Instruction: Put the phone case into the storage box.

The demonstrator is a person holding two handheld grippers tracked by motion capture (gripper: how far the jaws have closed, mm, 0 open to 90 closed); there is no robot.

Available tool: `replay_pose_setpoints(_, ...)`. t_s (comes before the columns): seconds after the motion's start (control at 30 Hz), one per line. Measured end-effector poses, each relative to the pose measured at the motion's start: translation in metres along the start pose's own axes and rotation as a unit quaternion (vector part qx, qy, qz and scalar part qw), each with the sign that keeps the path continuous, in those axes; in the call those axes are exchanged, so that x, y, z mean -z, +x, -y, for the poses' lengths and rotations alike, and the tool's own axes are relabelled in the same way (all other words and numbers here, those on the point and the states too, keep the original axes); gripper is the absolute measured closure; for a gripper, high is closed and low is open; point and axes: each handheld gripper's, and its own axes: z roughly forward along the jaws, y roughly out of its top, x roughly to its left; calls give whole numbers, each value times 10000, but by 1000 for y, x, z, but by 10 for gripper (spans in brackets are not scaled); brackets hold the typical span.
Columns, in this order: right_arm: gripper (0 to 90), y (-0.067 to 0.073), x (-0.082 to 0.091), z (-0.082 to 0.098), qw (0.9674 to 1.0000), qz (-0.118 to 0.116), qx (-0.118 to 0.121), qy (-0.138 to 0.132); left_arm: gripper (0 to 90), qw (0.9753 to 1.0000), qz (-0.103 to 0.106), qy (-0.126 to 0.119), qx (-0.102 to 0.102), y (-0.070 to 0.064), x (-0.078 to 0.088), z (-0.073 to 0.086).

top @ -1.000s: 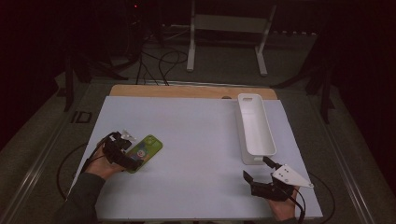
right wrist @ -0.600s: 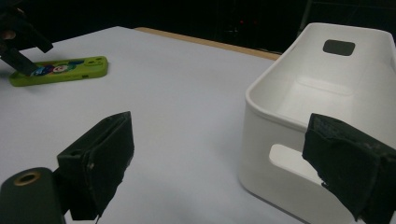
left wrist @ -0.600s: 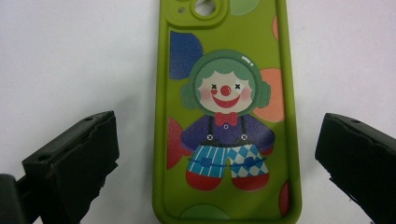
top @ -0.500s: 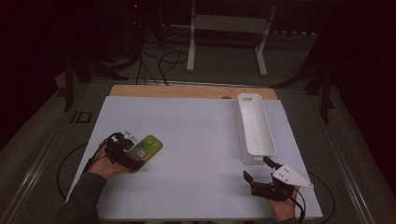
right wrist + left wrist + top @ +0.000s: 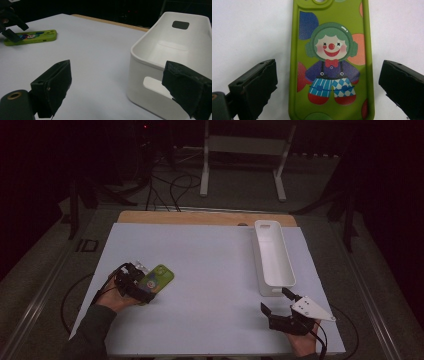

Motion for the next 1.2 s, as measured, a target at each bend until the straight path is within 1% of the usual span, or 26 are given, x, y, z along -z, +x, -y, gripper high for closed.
replay_pose_setpoints(0.3, 88, 0, 0, 0, 10000, -2, 0, 3, 44, 9999, 23, 101, -10, 0, -3, 0)
replay_pose_setpoints(0.47, 88, 0, 0, 0, 10000, 18, 5, 3, 57, 9999, -10, 151, -4, 0, -4, 0)
replay_pose_setpoints(0.7, 88, 2, -1, 0, 9999, 41, 103, 29, 69, 9997, -17, 232, -52, -2, -6, 0)
replay_pose_setpoints(0.83, 88, 1, 0, 0, 10000, 53, 74, 36, 87, 9997, 23, 234, -60, -2, -7, 0)
replay_pose_setpoints(0.97, 88, 1, 0, 0, 9999, 60, 82, 33, 105, 9997, 89, 243, -14, 0, -7, 0)
replay_pose_setpoints(1.0, 88, 1, 0, 0, 9999, 59, 79, 34, 95, 9996, 91, 252, 24, 1, -8, 0)
replay_pose_setpoints(1.1, 88, 1, 0, 0, 9999, 61, 82, 30, 95, 9995, 148, 262, 36, 2, -8, 0)
replay_pose_setpoints(1.2, 88, 1, 0, 0, 9999, 61, 87, 29, 117, 9995, 178, 272, -12, 2, -7, 0)
